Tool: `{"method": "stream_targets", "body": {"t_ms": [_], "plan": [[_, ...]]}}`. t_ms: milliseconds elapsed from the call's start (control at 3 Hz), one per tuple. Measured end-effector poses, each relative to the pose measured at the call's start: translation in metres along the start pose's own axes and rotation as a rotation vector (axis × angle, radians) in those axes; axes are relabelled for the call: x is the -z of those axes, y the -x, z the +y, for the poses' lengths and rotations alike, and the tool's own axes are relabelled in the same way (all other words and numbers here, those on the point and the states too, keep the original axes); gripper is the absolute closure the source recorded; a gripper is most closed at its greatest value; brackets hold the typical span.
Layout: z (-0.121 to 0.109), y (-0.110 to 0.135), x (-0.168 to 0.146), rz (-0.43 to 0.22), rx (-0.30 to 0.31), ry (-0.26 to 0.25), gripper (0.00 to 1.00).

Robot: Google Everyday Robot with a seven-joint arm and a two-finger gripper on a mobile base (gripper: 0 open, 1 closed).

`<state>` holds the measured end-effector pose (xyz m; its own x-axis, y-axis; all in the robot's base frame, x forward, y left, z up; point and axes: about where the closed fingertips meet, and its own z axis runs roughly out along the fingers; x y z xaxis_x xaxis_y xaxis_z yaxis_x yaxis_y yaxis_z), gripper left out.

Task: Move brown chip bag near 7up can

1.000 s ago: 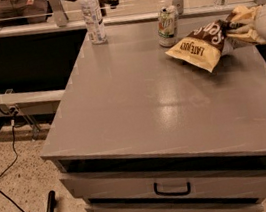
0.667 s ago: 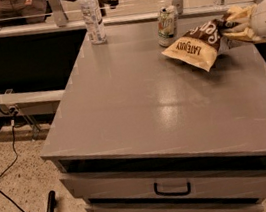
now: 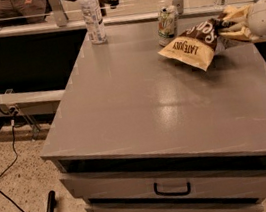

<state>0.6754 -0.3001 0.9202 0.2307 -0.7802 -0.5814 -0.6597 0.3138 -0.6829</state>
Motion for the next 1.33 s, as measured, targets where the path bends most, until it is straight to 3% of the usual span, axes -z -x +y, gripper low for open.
{"method": "stream_targets", "body": {"t_ms": [1333], "plan": [[-0.005,0.015,-0.031,-0.071,0.028,0.035,1.00]]}}
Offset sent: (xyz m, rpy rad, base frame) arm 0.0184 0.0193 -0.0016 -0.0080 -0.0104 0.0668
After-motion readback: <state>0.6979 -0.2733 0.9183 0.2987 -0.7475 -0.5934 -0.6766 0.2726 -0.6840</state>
